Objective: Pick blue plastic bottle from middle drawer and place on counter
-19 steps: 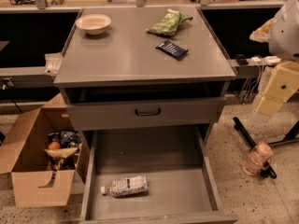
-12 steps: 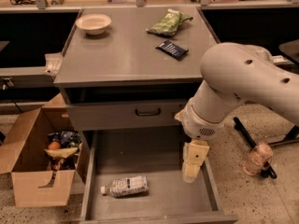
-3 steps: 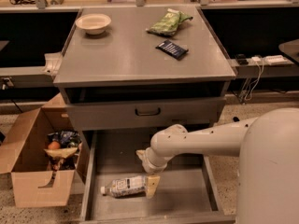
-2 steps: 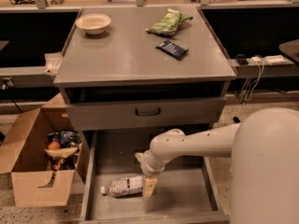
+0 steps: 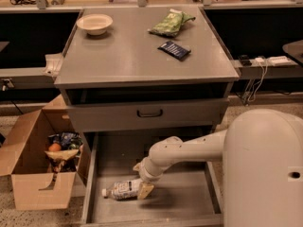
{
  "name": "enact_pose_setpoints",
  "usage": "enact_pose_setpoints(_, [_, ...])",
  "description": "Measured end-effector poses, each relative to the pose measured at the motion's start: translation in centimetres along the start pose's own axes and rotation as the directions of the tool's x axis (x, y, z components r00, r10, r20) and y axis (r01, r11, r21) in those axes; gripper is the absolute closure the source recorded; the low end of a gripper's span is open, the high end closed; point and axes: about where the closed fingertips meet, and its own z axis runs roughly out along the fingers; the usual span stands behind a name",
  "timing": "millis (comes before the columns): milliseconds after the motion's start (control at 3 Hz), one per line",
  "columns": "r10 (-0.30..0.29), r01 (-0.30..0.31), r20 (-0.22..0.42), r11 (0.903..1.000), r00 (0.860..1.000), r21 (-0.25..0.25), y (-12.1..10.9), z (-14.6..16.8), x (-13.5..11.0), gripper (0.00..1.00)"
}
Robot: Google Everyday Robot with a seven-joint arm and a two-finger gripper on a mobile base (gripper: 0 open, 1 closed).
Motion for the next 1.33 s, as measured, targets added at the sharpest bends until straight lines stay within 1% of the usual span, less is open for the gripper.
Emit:
enact_pose_setpoints(333, [0.003,-0.003,-0.004,0.9999,1.0,-0.017,0.1,1.3,-0.3,0.56])
enact_pose_setpoints(667, [-0.001,0.001,-0.01,0.9992,1.0,-0.04,0.2,2.5,-0.6,0.79])
enact_pose_setpoints(1000, [-0.004,0.004,-0.004,0.9994,1.0,-0.035,0.2,2.2,-0.6,1.0])
enact_pose_setpoints(1333, [-0.028,0.026,0.069,0.9989,0.997,0.039,0.1,-1.7,-1.0,1.0])
